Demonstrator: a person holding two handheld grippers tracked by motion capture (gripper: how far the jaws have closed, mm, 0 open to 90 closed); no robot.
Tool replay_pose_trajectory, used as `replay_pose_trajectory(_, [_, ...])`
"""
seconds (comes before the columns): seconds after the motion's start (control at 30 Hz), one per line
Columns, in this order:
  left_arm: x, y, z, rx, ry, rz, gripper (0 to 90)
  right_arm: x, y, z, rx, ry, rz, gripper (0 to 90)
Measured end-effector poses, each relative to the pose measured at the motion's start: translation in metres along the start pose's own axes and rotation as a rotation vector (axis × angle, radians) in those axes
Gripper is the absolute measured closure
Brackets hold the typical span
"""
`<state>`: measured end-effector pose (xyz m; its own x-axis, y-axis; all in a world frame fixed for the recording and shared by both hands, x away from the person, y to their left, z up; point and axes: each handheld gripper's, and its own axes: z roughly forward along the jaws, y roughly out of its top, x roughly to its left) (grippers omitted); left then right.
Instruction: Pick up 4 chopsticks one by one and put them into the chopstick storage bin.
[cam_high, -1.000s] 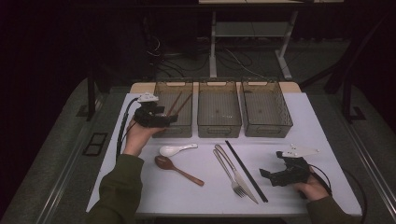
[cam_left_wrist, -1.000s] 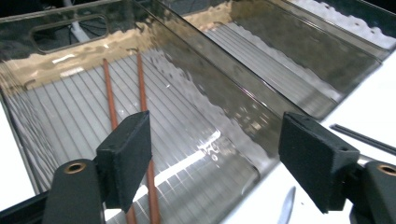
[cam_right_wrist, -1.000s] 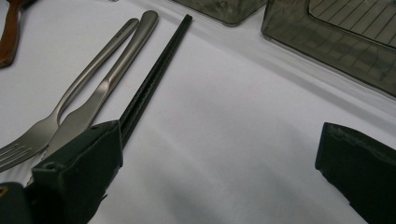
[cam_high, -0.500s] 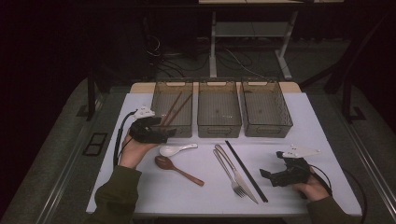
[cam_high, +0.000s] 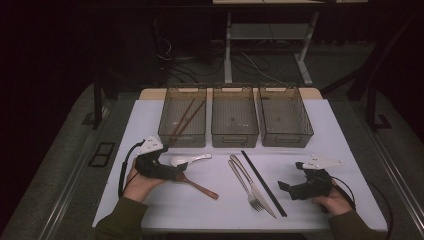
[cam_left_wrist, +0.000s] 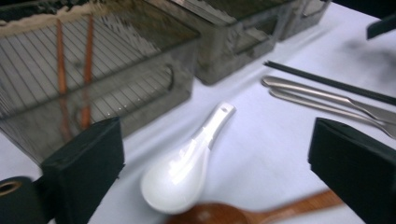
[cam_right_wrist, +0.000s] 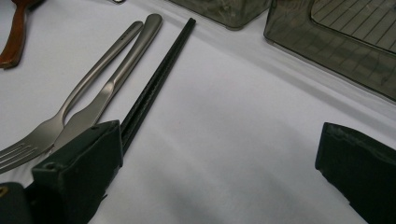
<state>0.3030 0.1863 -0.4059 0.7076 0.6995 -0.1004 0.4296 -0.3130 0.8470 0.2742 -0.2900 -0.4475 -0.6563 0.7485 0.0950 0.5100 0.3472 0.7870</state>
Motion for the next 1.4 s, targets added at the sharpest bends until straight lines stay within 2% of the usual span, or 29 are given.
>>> replay_pose_trajectory(0.13, [-0.007,-0.012,-0.003,0.009,-0.013,0.004,0.0,0.000,0.000,0.000,-0.002,-0.002,-0.002,0.6])
replay_pose_trajectory(0.27, [-0.014,-0.019,-0.004,-0.004,-0.011,0.022,0.0,0.000,0.000,0.000,0.000,-0.004,-0.002,0.6])
replay_pose_trajectory(0.4, [-0.020,-0.026,-0.005,-0.008,-0.028,0.034,0.0,0.000,0.000,0.000,0.003,-0.004,0.002,0.6])
replay_pose_trajectory(0.5, [-0.024,-0.032,-0.004,0.010,-0.035,0.059,0.0,0.000,0.000,0.000,0.004,-0.002,0.000,0.6])
replay_pose_trajectory(0.7, [-0.026,-0.036,0.000,0.034,-0.045,0.065,0.0,0.001,0.002,-0.001,0.026,-0.010,0.005,0.6])
replay_pose_trajectory(1.0, [-0.026,-0.037,0.003,0.042,-0.051,0.063,0.0,0.001,0.010,-0.007,0.039,0.068,0.022,0.7])
replay_pose_trajectory(1.07, [-0.026,-0.037,0.003,0.042,-0.053,0.064,0.0,0.002,0.011,-0.008,0.044,0.073,0.023,0.9])
replay_pose_trajectory(1.3, [-0.027,-0.038,0.005,0.049,-0.060,0.063,0.0,0.003,0.015,-0.005,0.074,0.091,0.029,14.5])
replay_pose_trajectory(1.4, [-0.026,-0.038,0.006,0.050,-0.063,0.055,0.0,0.004,0.017,-0.002,0.092,0.089,0.048,19.5])
